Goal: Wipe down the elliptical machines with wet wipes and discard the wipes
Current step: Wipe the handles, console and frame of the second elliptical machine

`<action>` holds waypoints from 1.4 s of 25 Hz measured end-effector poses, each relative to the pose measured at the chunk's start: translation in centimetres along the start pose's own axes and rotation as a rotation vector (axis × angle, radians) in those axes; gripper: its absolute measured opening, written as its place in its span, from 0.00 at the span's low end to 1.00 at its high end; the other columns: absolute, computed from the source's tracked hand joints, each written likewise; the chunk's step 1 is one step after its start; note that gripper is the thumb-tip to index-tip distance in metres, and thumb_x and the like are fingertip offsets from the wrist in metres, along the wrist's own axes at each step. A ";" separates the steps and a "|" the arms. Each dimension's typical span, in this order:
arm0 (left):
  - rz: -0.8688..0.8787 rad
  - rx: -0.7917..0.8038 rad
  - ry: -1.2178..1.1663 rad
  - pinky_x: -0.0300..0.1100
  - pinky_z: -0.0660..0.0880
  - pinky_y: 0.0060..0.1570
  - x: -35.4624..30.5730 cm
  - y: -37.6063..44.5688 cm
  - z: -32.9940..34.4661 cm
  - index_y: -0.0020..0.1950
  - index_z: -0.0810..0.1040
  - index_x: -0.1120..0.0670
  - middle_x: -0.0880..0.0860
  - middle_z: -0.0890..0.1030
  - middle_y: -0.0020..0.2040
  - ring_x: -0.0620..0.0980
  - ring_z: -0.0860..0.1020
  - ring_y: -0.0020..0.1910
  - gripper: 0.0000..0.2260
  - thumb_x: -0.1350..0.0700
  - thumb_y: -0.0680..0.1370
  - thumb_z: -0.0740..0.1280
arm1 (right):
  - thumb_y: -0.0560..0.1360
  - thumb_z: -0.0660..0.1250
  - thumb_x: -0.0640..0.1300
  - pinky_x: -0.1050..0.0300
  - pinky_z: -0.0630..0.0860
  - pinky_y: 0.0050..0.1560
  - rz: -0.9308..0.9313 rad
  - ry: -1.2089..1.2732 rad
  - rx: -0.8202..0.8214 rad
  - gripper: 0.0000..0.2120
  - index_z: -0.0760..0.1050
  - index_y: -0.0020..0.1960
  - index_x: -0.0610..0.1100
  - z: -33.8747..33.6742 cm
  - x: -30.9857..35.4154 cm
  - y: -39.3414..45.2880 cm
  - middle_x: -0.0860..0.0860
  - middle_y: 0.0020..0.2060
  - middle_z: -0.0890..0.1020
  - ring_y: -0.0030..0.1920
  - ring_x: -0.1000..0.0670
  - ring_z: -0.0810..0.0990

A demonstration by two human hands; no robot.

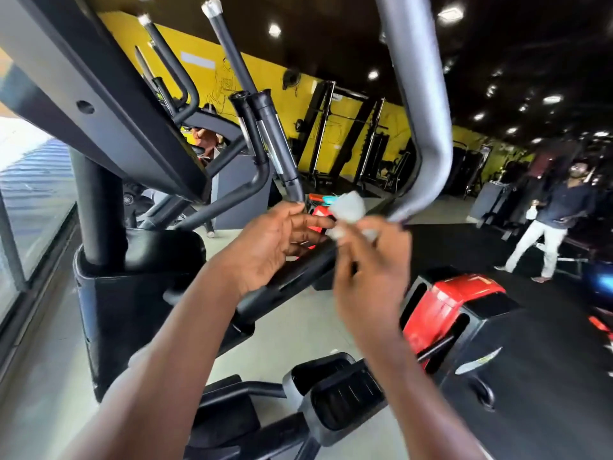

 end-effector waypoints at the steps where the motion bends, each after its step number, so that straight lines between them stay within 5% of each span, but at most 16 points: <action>1: -0.012 0.020 -0.053 0.42 0.72 0.38 -0.1 -0.2 0.1 0.61 0.79 0.61 0.55 0.82 0.43 0.48 0.77 0.37 0.23 0.47 0.80 0.54 | 0.76 0.63 0.38 0.60 0.70 0.45 -0.037 0.033 0.103 0.12 0.82 0.55 0.42 1.5 2.0 -2.5 0.46 0.49 0.79 0.46 0.51 0.71; 4: -0.052 0.062 -0.100 0.42 0.74 0.40 -0.1 -0.6 0.3 0.56 0.81 0.60 0.55 0.83 0.42 0.48 0.79 0.37 0.22 0.46 0.80 0.55 | 0.74 0.63 0.37 0.54 0.75 0.40 -0.203 0.062 0.234 0.13 0.83 0.55 0.43 2.6 4.3 -5.3 0.47 0.47 0.80 0.42 0.49 0.75; 9: 0.015 0.028 0.020 0.43 0.71 0.45 -0.4 -0.4 0.1 0.56 0.81 0.58 0.53 0.83 0.44 0.48 0.77 0.41 0.22 0.47 0.83 0.51 | 0.76 0.63 0.37 0.53 0.78 0.43 0.005 0.024 -0.031 0.11 0.82 0.54 0.38 -0.9 -0.4 0.4 0.44 0.50 0.78 0.46 0.47 0.77; 12: -0.017 0.057 0.119 0.45 0.70 0.46 -0.7 -0.1 0.4 0.58 0.81 0.55 0.53 0.82 0.47 0.49 0.75 0.44 0.20 0.46 0.81 0.55 | 0.81 0.59 0.46 0.61 0.76 0.41 -0.084 0.181 0.254 0.14 0.82 0.52 0.42 2.5 4.5 -5.7 0.60 0.46 0.76 0.43 0.58 0.75; 14: -0.015 0.072 0.289 0.46 0.71 0.48 -1.1 -0.1 0.8 0.56 0.84 0.49 0.52 0.81 0.51 0.50 0.76 0.46 0.19 0.44 0.81 0.55 | 0.82 0.55 0.44 0.59 0.76 0.39 -0.272 0.183 0.326 0.16 0.82 0.54 0.43 3.1 6.3 -8.5 0.55 0.47 0.77 0.42 0.53 0.74; 17: 0.007 0.080 0.347 0.53 0.70 0.62 -2.0 0.1 1.3 0.56 0.83 0.45 0.53 0.80 0.60 0.52 0.77 0.57 0.20 0.37 0.79 0.56 | 0.76 0.61 0.36 0.55 0.75 0.39 -0.203 0.088 0.101 0.13 0.83 0.54 0.41 0.8 1.1 -2.7 0.46 0.47 0.78 0.44 0.48 0.74; 20: 0.054 0.107 0.347 0.64 0.57 0.72 -2.9 0.6 2.8 0.55 0.83 0.40 0.55 0.78 0.65 0.61 0.69 0.70 0.26 0.30 0.75 0.51 | 0.75 0.63 0.35 0.52 0.74 0.43 -0.006 0.008 -0.094 0.12 0.82 0.55 0.38 -2.8 -3.5 4.1 0.41 0.48 0.77 0.46 0.44 0.75; 25: 0.154 0.147 0.147 0.54 0.69 0.66 -4.9 1.8 6.6 0.62 0.78 0.50 0.53 0.79 0.64 0.52 0.78 0.61 0.30 0.33 0.78 0.47 | 0.73 0.62 0.38 0.48 0.74 0.39 -0.281 0.020 0.118 0.13 0.82 0.54 0.38 -1.5 -0.9 1.3 0.42 0.46 0.80 0.41 0.41 0.76; 29: 0.210 0.145 0.184 0.59 0.53 0.75 -5.4 3.0 7.9 0.69 0.74 0.49 0.53 0.75 0.69 0.54 0.70 0.71 0.37 0.28 0.75 0.45 | 0.75 0.60 0.36 0.49 0.76 0.37 -0.167 -0.066 -0.045 0.13 0.81 0.55 0.38 -3.9 -4.6 7.4 0.43 0.49 0.76 0.45 0.43 0.76; 33: 0.239 0.111 0.072 0.48 0.69 0.65 -6.0 3.0 8.9 0.70 0.72 0.53 0.56 0.77 0.67 0.51 0.77 0.63 0.38 0.30 0.73 0.48 | 0.71 0.60 0.37 0.50 0.77 0.37 -0.302 -0.050 0.071 0.16 0.82 0.54 0.40 -3.4 -3.3 3.8 0.44 0.46 0.79 0.44 0.43 0.76; 35: 0.259 0.098 0.071 0.49 0.69 0.65 -6.2 3.1 9.2 0.71 0.71 0.53 0.55 0.78 0.66 0.50 0.78 0.59 0.38 0.29 0.73 0.48 | 0.72 0.60 0.37 0.50 0.77 0.37 -0.335 -0.014 0.059 0.14 0.83 0.52 0.40 -4.8 -4.3 6.2 0.45 0.45 0.77 0.43 0.42 0.78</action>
Point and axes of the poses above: each hand's wrist, its own y-axis towards the middle knuckle, its own z-axis out of the palm, x = y × z, the point moved 5 cm from there along y, towards the middle knuckle
